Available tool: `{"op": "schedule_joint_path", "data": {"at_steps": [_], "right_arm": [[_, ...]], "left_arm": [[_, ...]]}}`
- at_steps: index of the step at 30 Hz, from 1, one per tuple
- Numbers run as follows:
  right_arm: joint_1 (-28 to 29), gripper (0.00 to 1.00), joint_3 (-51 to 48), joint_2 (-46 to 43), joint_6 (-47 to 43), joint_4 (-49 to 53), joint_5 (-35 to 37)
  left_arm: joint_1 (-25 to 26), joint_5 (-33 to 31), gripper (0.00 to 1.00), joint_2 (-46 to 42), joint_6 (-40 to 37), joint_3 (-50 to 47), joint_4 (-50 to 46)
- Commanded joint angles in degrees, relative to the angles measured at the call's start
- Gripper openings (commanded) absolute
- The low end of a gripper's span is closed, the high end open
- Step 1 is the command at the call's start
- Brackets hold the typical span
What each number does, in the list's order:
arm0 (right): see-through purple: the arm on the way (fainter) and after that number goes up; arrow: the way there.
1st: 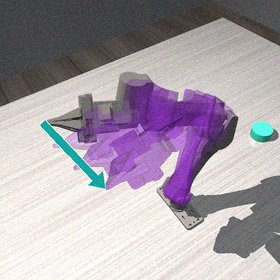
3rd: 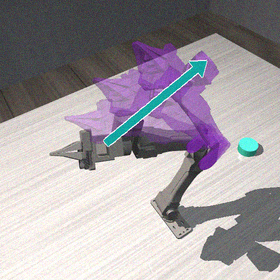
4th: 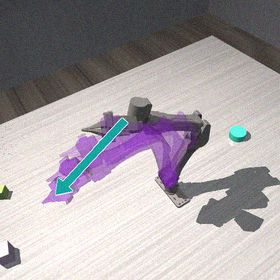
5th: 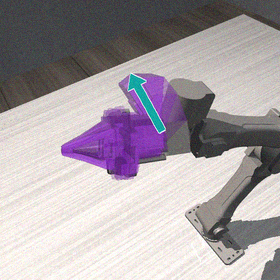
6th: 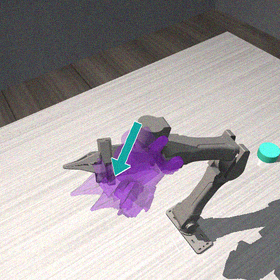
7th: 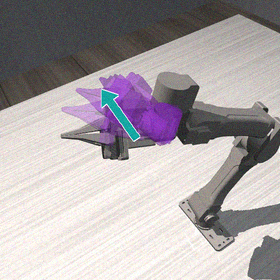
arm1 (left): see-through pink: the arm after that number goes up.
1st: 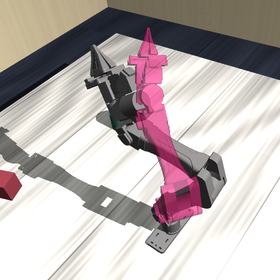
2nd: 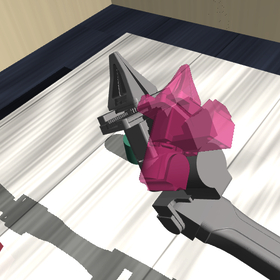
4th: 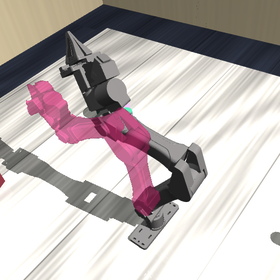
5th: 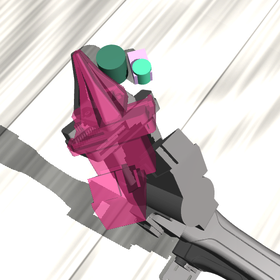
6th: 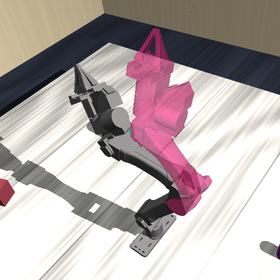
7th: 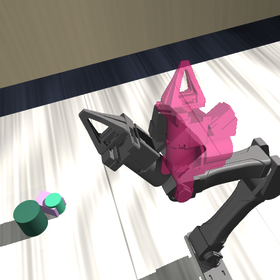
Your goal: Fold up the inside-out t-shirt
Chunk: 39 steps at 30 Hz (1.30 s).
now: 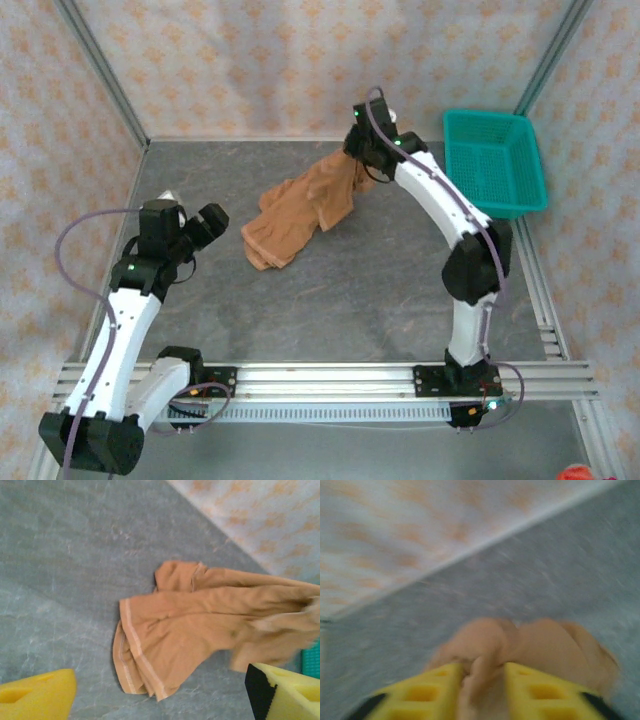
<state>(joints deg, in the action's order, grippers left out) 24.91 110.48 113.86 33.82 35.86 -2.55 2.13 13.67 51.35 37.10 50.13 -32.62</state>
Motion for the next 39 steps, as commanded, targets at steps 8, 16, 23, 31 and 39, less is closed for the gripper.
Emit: {"op": "schedule_joint_path", "data": {"at_steps": [8, 16, 23, 31, 39], "right_arm": [[-2.0, 0.64, -15.1, -6.7, -6.2, -0.3, -4.8], [3.9, 0.62, -25.9, -2.8, -4.1, -7.0, -10.1], [6.0, 0.62, -25.7, 1.7, -2.2, -8.1, -8.8], [6.0, 0.62, -23.6, 6.4, -2.2, -7.4, -6.0], [5.9, 0.47, -20.6, 12.1, -1.5, -8.2, -7.0]], "left_arm": [[2.7, 3.8, 0.78, 6.4, 2.1, -7.6, 3.6], [9.5, 4.4, 0.67, 16.7, 6.4, -8.6, 10.6], [15.1, 3.6, 0.63, 25.9, 10.6, -7.1, 16.1], [21.6, -1.0, 0.54, 37.8, 11.6, 1.6, 14.8], [22.0, -8.9, 0.03, 43.1, 12.2, 6.2, 9.9]]}}
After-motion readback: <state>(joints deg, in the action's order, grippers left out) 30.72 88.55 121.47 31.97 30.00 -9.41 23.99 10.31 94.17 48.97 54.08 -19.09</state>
